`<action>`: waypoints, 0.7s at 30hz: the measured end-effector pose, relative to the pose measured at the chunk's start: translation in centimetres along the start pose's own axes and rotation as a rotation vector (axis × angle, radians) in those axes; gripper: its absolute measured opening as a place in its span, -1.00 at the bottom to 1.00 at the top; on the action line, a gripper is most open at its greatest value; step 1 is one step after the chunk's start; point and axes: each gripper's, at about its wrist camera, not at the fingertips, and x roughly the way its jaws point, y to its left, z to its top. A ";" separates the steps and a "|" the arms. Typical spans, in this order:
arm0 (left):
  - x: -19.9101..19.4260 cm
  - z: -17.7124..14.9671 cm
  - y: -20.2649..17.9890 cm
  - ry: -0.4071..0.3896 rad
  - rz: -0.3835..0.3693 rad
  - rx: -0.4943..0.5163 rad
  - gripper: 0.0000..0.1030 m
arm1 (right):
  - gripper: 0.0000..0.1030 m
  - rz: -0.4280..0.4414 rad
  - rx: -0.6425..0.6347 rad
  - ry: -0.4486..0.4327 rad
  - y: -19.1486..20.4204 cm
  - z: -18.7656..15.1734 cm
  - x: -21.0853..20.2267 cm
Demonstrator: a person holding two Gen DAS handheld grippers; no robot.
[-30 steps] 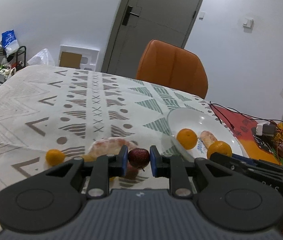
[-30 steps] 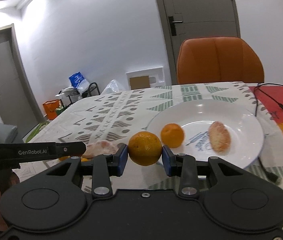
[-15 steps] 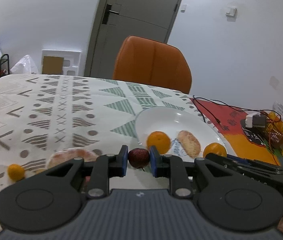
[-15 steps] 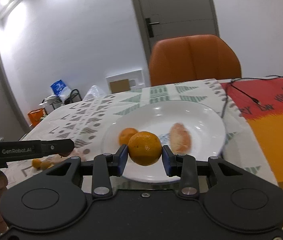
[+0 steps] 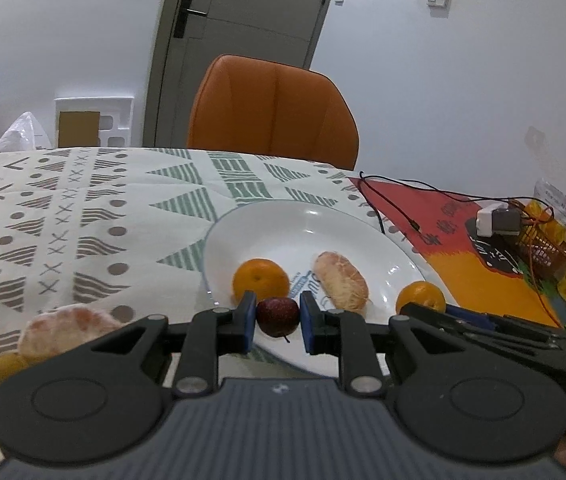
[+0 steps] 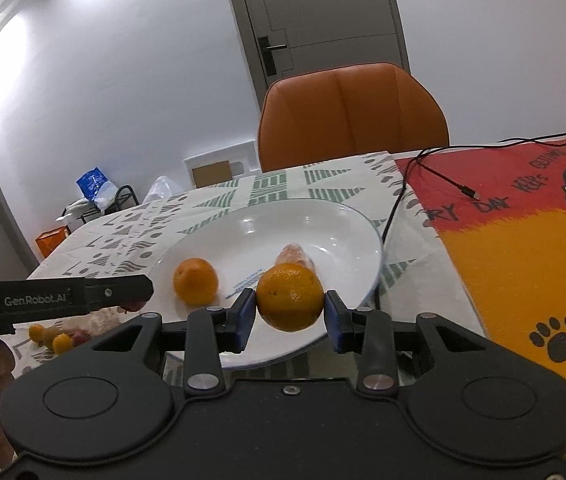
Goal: Organize fruits
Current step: 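Carry the red plum with the left tool toward the plate while the right tool carries the orange, then open the left tool to drop the plum while the right tool releases the orange onto the plate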
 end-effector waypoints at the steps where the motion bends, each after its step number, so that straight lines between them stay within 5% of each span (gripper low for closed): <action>1: 0.2 0.0 -0.2 0.002 -0.002 0.003 -0.58 | -0.32 0.001 -0.001 0.000 0.0 0.0 0.1; 21: 2.0 0.3 -0.5 0.026 0.042 0.001 -0.50 | -0.22 0.030 -0.001 -0.011 -0.3 -0.2 -0.4</action>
